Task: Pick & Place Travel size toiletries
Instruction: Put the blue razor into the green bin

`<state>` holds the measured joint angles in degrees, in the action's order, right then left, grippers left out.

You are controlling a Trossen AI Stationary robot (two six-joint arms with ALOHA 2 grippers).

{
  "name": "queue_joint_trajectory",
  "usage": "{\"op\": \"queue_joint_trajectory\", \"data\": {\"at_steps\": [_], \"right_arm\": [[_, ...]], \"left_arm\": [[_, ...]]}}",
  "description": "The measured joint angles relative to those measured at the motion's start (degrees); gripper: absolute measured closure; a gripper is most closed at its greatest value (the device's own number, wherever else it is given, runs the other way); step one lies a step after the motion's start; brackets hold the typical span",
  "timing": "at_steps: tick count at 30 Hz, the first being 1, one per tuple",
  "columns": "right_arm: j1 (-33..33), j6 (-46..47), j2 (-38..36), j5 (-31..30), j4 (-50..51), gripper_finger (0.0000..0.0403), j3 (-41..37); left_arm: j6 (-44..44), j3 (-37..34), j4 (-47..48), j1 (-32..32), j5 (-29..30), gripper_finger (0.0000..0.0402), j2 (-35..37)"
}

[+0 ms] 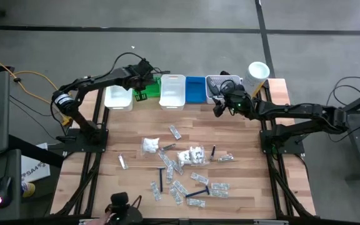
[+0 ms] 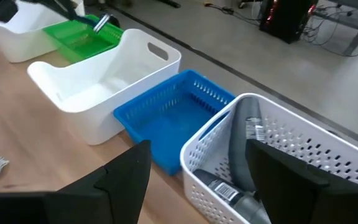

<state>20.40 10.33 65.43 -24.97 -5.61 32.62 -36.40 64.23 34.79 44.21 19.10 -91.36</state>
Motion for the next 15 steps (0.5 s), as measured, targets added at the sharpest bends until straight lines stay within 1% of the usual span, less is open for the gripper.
{"op": "queue_joint_trajectory", "data": {"at_steps": [3, 8, 15], "right_arm": [[0.00, -0.03, 0.00, -0.31, -0.56, 0.0149, 0.00], [0.00, -1.48, 0.00, -0.13, -0.67, 0.0149, 0.01], [0.00, -1.19, -0.20, -0.08, -0.66, 0.0149, 0.00]], "left_arm": [[-0.67, 0.00, -2.22, -0.71, 0.64, 0.0380, -1.29], [-0.87, 0.00, -2.30, -0.82, 1.22, 0.0380, -1.61], [-1.10, 0.00, -2.13, -0.73, 1.44, 0.0380, -1.61]]}}
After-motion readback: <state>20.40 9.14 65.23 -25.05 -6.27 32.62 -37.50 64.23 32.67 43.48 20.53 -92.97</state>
